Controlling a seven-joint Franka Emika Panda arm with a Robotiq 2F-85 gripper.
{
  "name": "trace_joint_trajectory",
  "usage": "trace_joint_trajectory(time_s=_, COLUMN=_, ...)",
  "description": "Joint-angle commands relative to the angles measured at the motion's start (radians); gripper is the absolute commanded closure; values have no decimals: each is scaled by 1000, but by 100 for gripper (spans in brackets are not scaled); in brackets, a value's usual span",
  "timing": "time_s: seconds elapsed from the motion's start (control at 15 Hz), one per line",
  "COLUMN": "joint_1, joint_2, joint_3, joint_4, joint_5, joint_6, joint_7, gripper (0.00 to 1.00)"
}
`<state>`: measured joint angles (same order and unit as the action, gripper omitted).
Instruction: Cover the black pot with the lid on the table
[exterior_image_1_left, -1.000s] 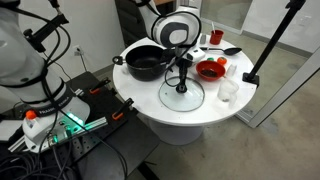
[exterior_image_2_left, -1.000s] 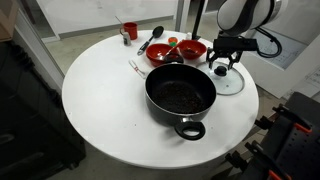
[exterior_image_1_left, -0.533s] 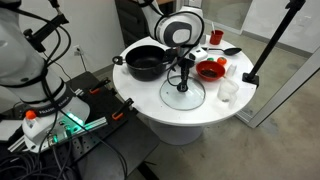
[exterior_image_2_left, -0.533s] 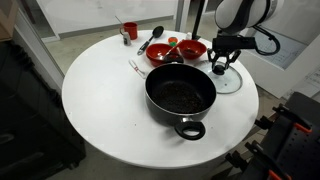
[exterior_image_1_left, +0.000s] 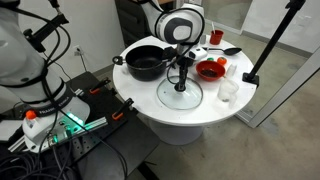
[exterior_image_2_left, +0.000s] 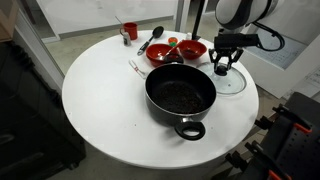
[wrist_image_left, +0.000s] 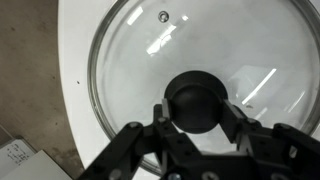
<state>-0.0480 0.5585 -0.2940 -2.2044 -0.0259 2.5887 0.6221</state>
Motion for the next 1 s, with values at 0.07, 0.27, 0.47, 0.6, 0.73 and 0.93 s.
trace_joint_trajectory(time_s=0.07, joint_1=28, joint_2=-113, joint_3=-30, joint_4=-80, joint_5=-24, joint_6=-16, joint_7=-19, gripper=75)
trace_joint_trajectory(time_s=0.27, joint_1=42, joint_2=-171, joint_3=-47, joint_4=-124, joint_5=-48, joint_6=-1, joint_7=-4, gripper=75)
trace_joint_trajectory(time_s=0.47, joint_1=53, joint_2=-241, joint_3=-61, joint_4=-164, joint_5=-82, joint_6=7, joint_7=9, gripper=75)
trace_joint_trajectory(time_s=0.6, joint_1=56, joint_2=-296, joint_3=-71, joint_4=-184, joint_5=-110, joint_6=18, joint_7=26, gripper=75)
trace_joint_trajectory(time_s=0.73, joint_1=47, joint_2=-348, joint_3=-70, joint_4=-192, joint_5=-124, joint_6=15, joint_7=37, gripper=75)
trace_joint_trajectory(time_s=0.93, joint_1=27, joint_2=-423, joint_3=-50, joint_4=-174, joint_5=-131, joint_6=-31, joint_7=34, gripper=75)
